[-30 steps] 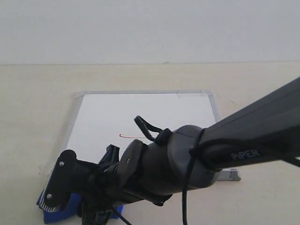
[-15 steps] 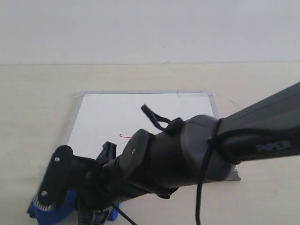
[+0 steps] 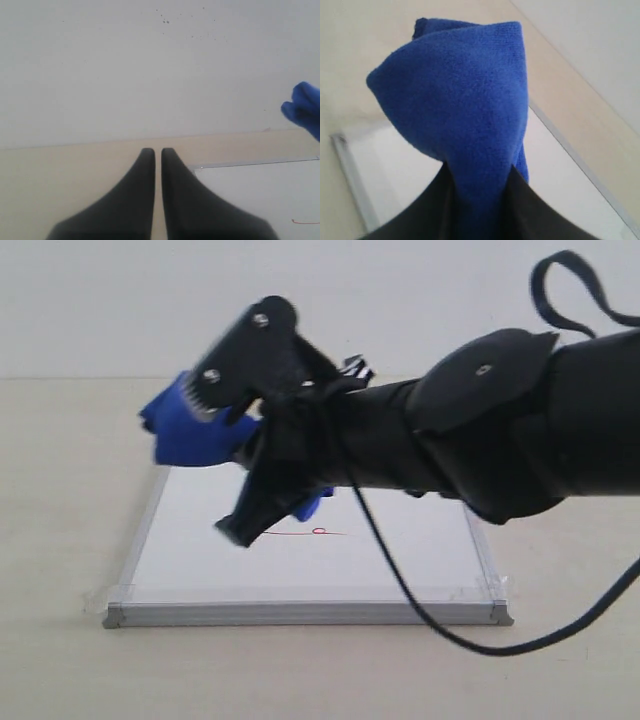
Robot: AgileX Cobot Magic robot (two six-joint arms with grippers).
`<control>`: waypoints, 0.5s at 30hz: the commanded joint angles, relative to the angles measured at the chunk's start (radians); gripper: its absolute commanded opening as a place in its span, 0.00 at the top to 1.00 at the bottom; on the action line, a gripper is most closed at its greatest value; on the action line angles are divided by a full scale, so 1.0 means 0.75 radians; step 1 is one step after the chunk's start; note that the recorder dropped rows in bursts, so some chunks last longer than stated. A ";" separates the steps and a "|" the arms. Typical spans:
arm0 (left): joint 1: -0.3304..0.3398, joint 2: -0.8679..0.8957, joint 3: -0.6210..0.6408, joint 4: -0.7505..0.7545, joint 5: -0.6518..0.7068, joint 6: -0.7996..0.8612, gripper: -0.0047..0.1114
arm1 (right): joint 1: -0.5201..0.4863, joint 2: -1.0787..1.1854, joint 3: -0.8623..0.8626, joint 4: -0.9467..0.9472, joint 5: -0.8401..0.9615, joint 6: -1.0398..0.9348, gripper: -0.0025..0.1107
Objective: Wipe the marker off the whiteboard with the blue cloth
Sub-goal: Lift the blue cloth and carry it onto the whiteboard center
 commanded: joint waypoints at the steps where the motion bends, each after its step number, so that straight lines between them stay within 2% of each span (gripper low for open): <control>1: -0.005 0.004 -0.004 -0.008 -0.001 -0.013 0.92 | -0.226 -0.016 0.115 0.016 -0.019 0.022 0.98; 4: -0.005 0.004 -0.004 -0.008 -0.001 -0.013 0.92 | -0.352 0.008 0.158 0.022 -0.035 0.025 0.98; 7: -0.005 0.004 -0.004 -0.008 -0.001 -0.013 0.92 | -0.416 0.039 0.167 0.062 -0.037 0.025 0.98; 15: -0.005 0.004 -0.004 -0.008 -0.001 -0.013 0.92 | -0.428 0.243 0.143 0.064 -0.142 0.028 0.98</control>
